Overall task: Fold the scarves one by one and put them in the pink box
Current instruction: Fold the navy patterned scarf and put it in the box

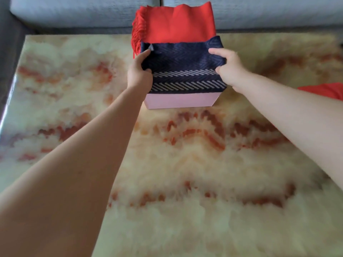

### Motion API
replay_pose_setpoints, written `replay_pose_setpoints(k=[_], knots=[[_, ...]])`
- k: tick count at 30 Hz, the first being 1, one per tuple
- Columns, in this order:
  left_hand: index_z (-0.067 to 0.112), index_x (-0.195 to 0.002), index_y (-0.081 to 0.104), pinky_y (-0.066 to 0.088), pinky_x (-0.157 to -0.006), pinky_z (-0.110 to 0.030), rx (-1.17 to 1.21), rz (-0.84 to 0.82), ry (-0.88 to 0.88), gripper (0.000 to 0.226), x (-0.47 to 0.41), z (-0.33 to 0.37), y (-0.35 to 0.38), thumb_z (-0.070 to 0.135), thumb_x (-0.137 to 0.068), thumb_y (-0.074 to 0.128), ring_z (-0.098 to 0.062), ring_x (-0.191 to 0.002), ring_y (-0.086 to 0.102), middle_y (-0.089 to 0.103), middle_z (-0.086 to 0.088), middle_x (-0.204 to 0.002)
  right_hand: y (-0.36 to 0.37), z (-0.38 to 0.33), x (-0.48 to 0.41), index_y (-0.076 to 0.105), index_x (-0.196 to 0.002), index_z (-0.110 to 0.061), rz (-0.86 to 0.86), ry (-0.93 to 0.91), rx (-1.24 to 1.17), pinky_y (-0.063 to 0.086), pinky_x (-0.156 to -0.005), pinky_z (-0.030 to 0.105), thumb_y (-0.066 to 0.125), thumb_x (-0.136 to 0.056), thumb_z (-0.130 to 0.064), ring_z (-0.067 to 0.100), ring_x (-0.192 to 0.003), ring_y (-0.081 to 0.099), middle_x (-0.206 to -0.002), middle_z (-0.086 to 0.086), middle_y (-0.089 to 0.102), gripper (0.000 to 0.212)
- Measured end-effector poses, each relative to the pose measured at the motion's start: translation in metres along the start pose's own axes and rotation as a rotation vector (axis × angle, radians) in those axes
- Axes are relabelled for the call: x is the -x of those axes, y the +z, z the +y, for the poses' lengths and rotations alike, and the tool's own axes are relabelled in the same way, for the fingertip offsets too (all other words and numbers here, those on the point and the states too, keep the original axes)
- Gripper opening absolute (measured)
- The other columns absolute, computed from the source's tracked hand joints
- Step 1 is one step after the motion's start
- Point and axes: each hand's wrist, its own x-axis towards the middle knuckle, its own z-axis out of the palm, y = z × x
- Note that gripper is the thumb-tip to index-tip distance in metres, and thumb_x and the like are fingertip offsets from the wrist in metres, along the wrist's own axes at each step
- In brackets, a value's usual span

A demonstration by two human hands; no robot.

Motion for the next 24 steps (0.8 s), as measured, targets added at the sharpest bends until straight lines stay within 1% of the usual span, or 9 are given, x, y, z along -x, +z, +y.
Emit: replay_pose_setpoints(k=[3, 6, 8, 11, 13, 15, 18, 20, 24], knots=[[0.02, -0.137, 0.046, 0.03, -0.084, -0.005, -0.083, 0.051, 0.033, 0.063, -0.002, -0.014, 0.007, -0.011, -0.082, 0.039, -0.015, -0.12, 0.048, 0.051, -0.005, -0.133, 0.011, 0.009, 0.001, 0.05, -0.134, -0.027, 0.031, -0.057, 0.154, 0.026, -0.077, 0.003, 0.034, -0.087, 0.013, 0.015, -0.112, 0.045, -0.136, 0.008, 0.04, 0.064], [0.02, -0.138, 0.041, 0.024, -0.078, -0.001, -0.146, 0.092, 0.069, 0.063, 0.0, -0.016, 0.011, -0.011, -0.084, 0.037, -0.012, -0.113, 0.045, 0.046, -0.008, -0.133, 0.013, 0.012, 0.004, 0.048, -0.138, -0.022, 0.08, -0.138, 0.228, 0.021, -0.082, 0.002, 0.033, -0.088, 0.014, 0.02, -0.114, 0.045, -0.123, 0.009, 0.039, 0.063], [0.022, -0.14, 0.038, 0.025, -0.083, -0.006, -0.195, 0.102, 0.052, 0.062, 0.002, -0.015, 0.013, -0.009, -0.086, 0.035, -0.015, -0.111, 0.043, 0.04, -0.01, -0.133, 0.011, 0.016, 0.002, 0.048, -0.138, -0.021, 0.078, -0.158, 0.257, 0.018, -0.086, 0.001, 0.035, -0.088, 0.013, 0.02, -0.119, 0.041, -0.119, 0.004, 0.033, 0.062], [0.025, -0.142, 0.034, 0.024, -0.105, -0.028, -0.384, 0.171, 0.036, 0.066, 0.003, -0.012, 0.016, -0.005, -0.083, 0.036, -0.028, -0.126, 0.034, 0.025, -0.012, -0.141, 0.008, 0.019, 0.004, 0.044, -0.141, -0.019, 0.036, -0.242, 0.329, 0.012, -0.099, 0.006, 0.039, -0.092, 0.005, 0.022, -0.141, 0.019, -0.152, 0.01, 0.014, 0.056], [0.025, -0.145, 0.029, 0.017, -0.112, -0.037, -0.534, 0.201, 0.124, 0.072, 0.004, -0.008, 0.015, -0.002, -0.08, 0.038, -0.032, -0.137, 0.02, 0.013, -0.012, -0.152, 0.008, 0.017, 0.008, 0.033, -0.147, -0.017, -0.035, -0.359, 0.355, 0.01, -0.106, 0.012, 0.042, -0.096, -0.007, 0.019, -0.147, 0.005, -0.159, 0.007, -0.001, 0.053], [0.022, -0.149, 0.023, 0.012, -0.115, -0.04, -0.583, 0.163, 0.326, 0.07, 0.005, -0.005, 0.014, 0.002, -0.084, 0.038, -0.031, -0.144, 0.007, 0.005, -0.012, -0.158, 0.009, 0.017, 0.009, 0.018, -0.151, -0.02, -0.105, -0.416, 0.448, 0.009, -0.113, 0.025, 0.042, -0.099, -0.026, 0.017, -0.147, -0.005, -0.16, 0.004, -0.009, 0.058], [0.016, -0.15, 0.021, 0.008, -0.119, -0.043, -0.746, 0.064, 0.625, 0.061, 0.003, -0.01, 0.018, 0.011, -0.092, 0.037, -0.032, -0.146, 0.003, 0.008, -0.013, -0.158, 0.013, 0.021, 0.009, 0.002, -0.152, -0.022, -0.064, -0.447, 0.7, -0.004, -0.116, 0.042, 0.033, -0.099, -0.048, 0.022, -0.145, -0.016, -0.158, 0.006, -0.016, 0.067], [0.018, -0.15, 0.022, 0.005, -0.12, -0.04, -0.821, -0.039, 0.606, 0.054, -0.003, -0.018, 0.021, 0.021, -0.098, 0.036, -0.028, -0.147, 0.003, 0.01, -0.009, -0.159, 0.016, 0.024, 0.006, -0.002, -0.152, -0.02, -0.079, -0.425, 0.748, -0.009, -0.116, 0.041, 0.025, -0.098, -0.053, 0.021, -0.145, -0.016, -0.159, 0.005, -0.014, 0.068], [0.028, -0.151, 0.01, 0.001, -0.12, -0.042, -0.859, -0.158, 0.431, 0.056, -0.014, -0.032, 0.022, 0.042, -0.1, 0.029, -0.021, -0.147, -0.003, -0.002, -0.002, -0.16, 0.02, 0.028, -0.003, -0.008, -0.151, -0.026, -0.245, -0.299, 0.631, -0.003, -0.118, 0.038, 0.02, -0.097, -0.058, 0.015, -0.145, -0.016, -0.158, -0.002, -0.017, 0.069]])
